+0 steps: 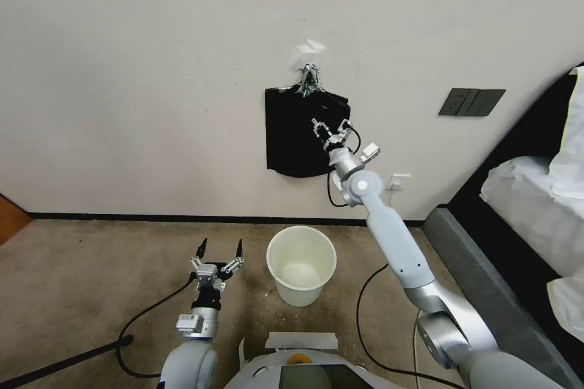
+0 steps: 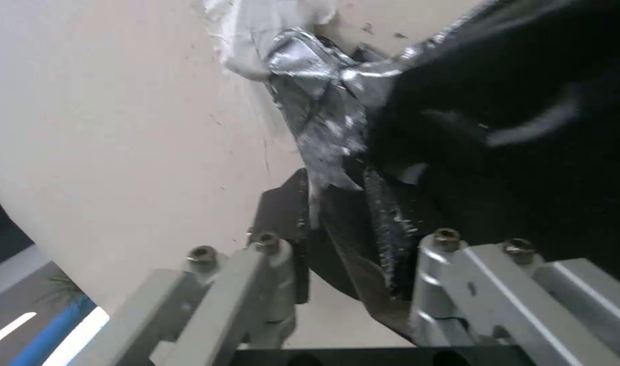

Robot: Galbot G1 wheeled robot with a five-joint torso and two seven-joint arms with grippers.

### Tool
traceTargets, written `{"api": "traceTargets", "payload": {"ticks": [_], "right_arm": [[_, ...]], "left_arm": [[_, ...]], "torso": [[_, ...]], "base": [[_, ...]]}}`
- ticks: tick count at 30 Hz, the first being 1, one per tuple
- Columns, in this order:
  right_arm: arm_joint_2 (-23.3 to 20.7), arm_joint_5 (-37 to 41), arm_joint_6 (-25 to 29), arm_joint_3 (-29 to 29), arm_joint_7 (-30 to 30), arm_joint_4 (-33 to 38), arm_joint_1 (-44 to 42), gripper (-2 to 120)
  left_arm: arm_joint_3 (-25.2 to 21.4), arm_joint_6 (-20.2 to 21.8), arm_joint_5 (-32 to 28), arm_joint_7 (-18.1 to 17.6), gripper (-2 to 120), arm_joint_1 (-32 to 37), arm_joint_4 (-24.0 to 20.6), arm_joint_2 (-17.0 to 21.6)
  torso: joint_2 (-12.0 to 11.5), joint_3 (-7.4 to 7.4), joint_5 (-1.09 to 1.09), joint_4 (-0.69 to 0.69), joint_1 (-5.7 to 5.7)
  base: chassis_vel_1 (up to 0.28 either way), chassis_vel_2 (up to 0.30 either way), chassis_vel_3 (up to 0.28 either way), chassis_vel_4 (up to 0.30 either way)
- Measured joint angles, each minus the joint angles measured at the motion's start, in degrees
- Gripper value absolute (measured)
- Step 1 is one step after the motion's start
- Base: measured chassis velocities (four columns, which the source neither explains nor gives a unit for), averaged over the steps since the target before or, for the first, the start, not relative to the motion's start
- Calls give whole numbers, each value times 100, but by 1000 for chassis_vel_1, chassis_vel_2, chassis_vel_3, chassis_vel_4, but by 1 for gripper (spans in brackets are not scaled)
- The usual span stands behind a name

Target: Place a trash bag onto the trash bin.

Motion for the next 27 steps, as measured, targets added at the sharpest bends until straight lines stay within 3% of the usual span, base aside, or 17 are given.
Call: {"api": "traceTargets", "payload": {"ticks": [18, 23, 27], "right_arm": [[367, 88, -81, 70, -15, -412, 345, 96], [418, 69, -80, 69, -44, -460, 381, 88], [453, 40, -73, 63, -67, -535, 429, 71]], "left_arm": [[-74, -15, -18, -27, 100, 7, -11, -48], [-61, -56, -29, -36, 100, 3, -12, -73], [-51, -87, -43, -39, 100, 25, -48, -79]], "torso": [[0, 0, 0, -2, 0], [0, 0, 0, -1, 0], [0, 0, 0, -1, 0]], "base": [[0, 0, 0, 0], [0, 0, 0, 0], [0, 0, 0, 0]]}}
